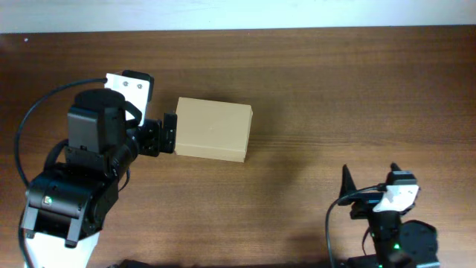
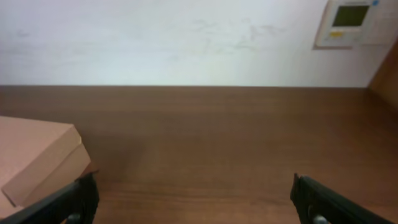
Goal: Pack container
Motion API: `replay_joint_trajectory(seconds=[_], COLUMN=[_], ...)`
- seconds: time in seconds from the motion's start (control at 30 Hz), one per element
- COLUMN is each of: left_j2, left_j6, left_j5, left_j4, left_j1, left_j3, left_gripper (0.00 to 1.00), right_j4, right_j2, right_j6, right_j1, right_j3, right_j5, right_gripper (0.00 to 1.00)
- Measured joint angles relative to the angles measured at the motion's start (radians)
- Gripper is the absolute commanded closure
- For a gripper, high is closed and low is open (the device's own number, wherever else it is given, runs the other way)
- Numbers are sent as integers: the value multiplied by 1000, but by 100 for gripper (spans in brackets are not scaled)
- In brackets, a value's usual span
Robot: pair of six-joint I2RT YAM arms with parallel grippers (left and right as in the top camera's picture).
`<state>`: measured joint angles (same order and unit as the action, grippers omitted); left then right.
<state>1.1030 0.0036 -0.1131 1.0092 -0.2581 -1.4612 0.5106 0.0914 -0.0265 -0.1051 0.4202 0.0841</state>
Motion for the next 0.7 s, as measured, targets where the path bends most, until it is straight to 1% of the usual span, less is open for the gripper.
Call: replay_joint_trajectory(seconds=[0.13, 0.7], left_j2=[0, 0], left_j6=[0, 0], left_j5=[0, 0], left_j4=[0, 0], left_j1=[0, 0], left_j3=[0, 0], left_gripper=[1, 0], right_j4=[-51, -66], right_j2=[-28, -30], right_j6=[0, 0], right_j1=[0, 0], right_j3=[-82, -286], right_j5=[-8, -12], right_gripper=[1, 1])
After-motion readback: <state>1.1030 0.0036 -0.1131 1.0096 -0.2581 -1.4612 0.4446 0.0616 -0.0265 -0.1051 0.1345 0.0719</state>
